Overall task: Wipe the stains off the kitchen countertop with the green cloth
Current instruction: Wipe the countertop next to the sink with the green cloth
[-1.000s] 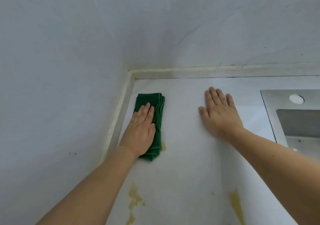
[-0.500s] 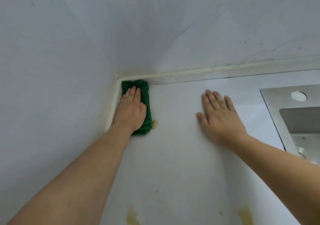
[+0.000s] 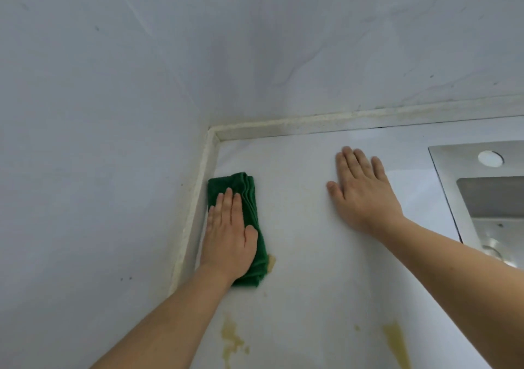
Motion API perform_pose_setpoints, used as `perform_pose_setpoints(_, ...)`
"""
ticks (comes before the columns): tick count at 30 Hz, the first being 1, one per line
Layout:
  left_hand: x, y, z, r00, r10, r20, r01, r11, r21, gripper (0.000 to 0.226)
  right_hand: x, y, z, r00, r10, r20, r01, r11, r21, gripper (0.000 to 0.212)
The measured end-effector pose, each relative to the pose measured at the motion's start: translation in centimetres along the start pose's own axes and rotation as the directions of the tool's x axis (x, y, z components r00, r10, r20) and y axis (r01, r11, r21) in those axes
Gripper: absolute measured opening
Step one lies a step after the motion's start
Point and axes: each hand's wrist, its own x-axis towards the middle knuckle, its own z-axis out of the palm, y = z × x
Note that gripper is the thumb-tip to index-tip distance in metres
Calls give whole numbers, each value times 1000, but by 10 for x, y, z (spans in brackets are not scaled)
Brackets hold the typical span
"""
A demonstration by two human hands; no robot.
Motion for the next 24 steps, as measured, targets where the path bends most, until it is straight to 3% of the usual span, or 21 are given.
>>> perform_pose_setpoints(3,33,13,0,996,-76,-54,75,997,-28,77,1,0,2,1000,2,-12,-2,1000,-8,71)
perform_pose_setpoints(11,111,15,-7,997,-15,-72,19,998,53,68,1,0,3,1000,0,-19,0,1000,7,68)
perform_pose_setpoints(20,-9,-6,7,991,134,0,-134,988,82,79,0,0,0,1000,4,-18,-4,1000,18,67)
perform_pose_setpoints(24,-7,-13,7,991,135,-5,-134,985,107,80,-1,-1,0,1000,12,-17,-12,1000,19,67)
